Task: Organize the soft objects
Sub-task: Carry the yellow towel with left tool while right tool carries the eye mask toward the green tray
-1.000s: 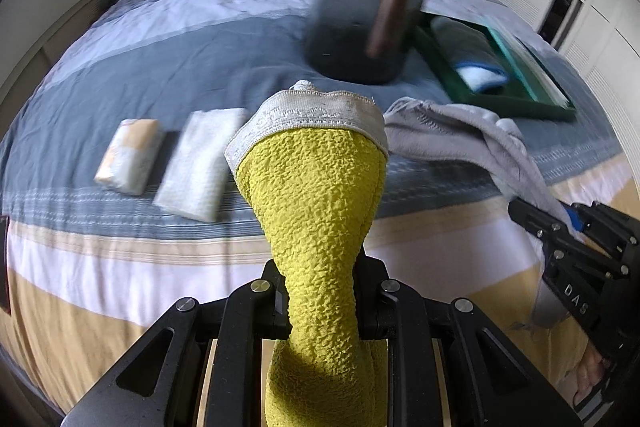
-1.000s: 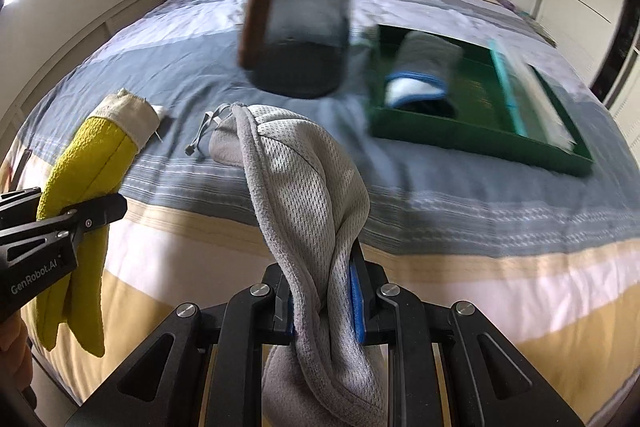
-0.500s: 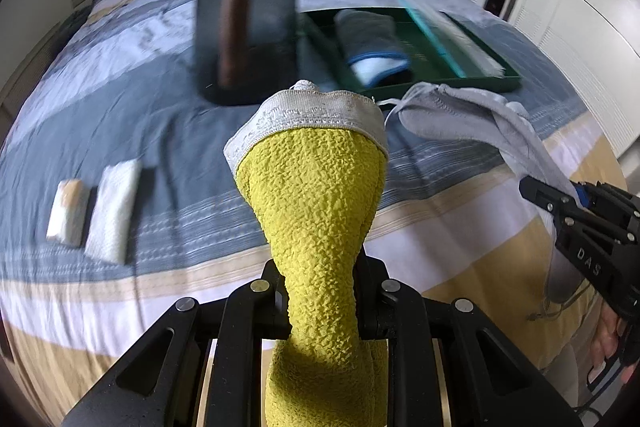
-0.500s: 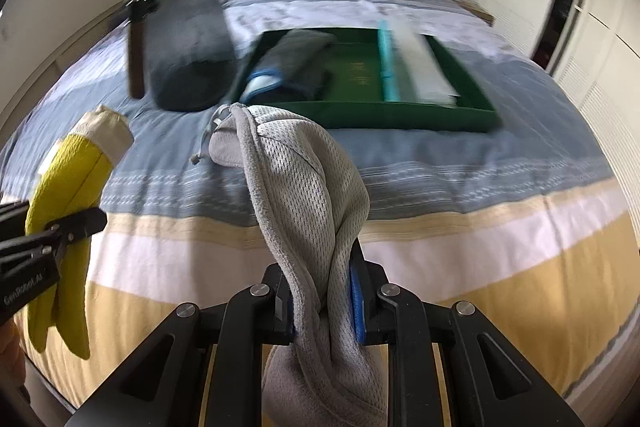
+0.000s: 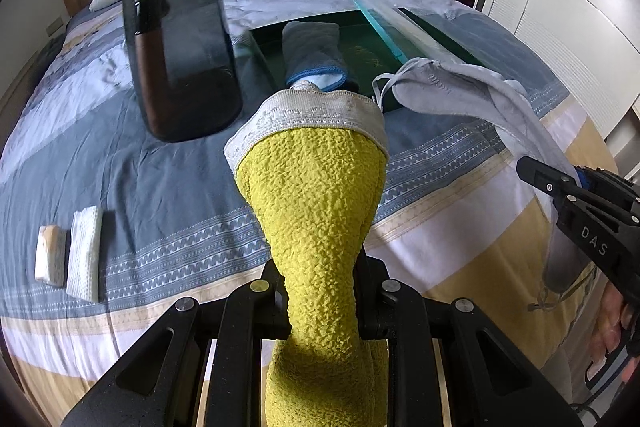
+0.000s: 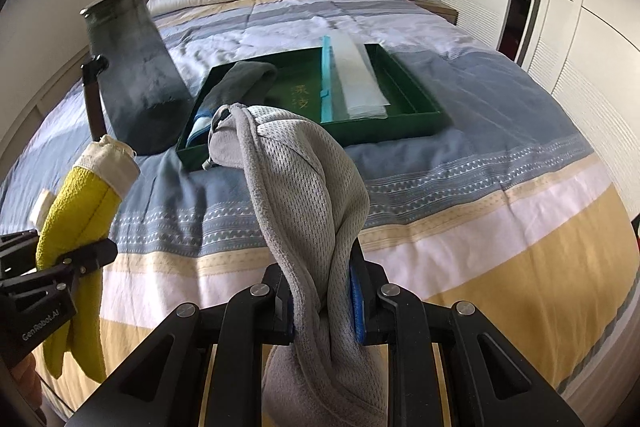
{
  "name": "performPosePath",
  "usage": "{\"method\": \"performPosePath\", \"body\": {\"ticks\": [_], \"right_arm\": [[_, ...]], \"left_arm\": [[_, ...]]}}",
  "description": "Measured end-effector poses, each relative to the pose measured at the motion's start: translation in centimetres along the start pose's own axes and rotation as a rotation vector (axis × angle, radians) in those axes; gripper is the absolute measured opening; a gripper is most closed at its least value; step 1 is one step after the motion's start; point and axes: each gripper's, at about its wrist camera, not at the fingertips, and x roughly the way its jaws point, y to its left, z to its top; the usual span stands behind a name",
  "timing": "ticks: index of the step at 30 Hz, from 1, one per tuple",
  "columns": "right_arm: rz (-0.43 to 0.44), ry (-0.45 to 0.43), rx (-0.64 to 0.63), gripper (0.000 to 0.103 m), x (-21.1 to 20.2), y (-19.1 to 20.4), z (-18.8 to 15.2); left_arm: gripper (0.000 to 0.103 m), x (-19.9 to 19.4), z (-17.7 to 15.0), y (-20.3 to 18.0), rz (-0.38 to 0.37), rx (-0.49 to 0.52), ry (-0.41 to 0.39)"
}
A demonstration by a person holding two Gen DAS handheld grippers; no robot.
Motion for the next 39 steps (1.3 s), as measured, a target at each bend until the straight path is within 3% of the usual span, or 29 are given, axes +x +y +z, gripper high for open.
{"method": "performPosePath", "body": {"ticks": [22, 39], "right_arm": [[0.006, -0.073, 0.057, 0.019, 1.3, -3.4, 2.9], [0.022, -0.170, -0.006, 0.019, 4.3, -3.2, 9.5]], "left_arm": [[0.018, 0.6, 4.2, -4.9, -0.017, 0.035, -0.049], [0.019, 1.9, 9.1, -5.4, -0.024, -0.009, -0.098]]}}
